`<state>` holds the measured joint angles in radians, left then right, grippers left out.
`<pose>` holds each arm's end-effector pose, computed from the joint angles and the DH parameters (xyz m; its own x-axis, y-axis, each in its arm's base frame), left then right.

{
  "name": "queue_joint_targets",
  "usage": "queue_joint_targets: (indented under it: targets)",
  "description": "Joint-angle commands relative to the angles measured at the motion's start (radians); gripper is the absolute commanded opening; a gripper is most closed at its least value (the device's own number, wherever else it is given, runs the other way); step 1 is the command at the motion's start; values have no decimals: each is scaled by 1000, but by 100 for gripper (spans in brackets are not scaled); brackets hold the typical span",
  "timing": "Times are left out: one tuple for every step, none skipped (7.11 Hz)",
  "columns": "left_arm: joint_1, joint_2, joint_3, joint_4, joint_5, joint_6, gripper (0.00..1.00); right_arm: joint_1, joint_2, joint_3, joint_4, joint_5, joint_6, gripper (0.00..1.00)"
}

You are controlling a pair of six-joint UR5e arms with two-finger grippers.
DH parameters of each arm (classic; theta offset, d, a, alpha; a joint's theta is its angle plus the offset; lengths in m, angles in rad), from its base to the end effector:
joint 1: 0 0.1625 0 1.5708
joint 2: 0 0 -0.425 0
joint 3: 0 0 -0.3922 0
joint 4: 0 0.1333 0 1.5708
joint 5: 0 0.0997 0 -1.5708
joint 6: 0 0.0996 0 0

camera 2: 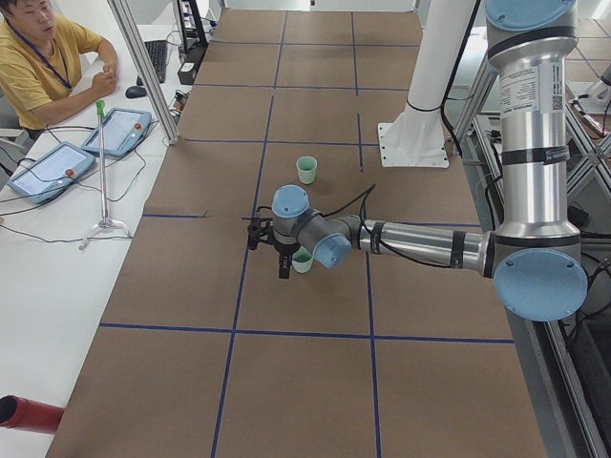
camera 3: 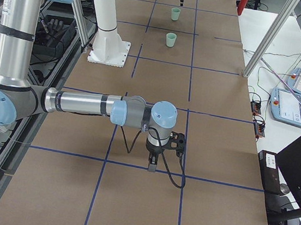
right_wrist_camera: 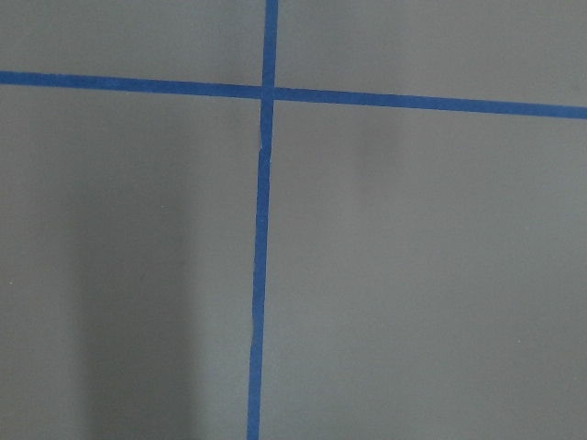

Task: Stack cups
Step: 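Lower the left gripper onto the outer pale green cup and grasp it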

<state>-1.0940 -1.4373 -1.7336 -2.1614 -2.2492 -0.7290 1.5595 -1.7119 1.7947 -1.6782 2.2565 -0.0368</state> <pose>0.1490 -0.4427 0.5774 0.6400 0.0264 -0.7680 0.0707 0.9931 0.0931 0.0654 -0.4296 0.6304 0.7732 -0.0300 0.6335 0.0398 0.9992 -0.0013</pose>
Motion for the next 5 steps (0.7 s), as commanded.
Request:
queue_joint_targets:
  targets:
    - [57, 12, 3, -26, 26, -64, 100, -1, 0, 0, 0, 0, 0, 100]
    - [66, 12, 5, -25, 28, -66, 99, 1, 0, 0, 0, 0, 0, 100]
    - [74, 12, 5, -25, 28, -70, 90, 1, 0, 0, 0, 0, 0, 100]
    - [92, 11, 20, -25, 26, -101, 75, 1, 0, 0, 0, 0, 0, 100]
    - [101, 11, 19, -21, 13, -112, 19, -1, 0, 0, 0, 0, 0, 100]
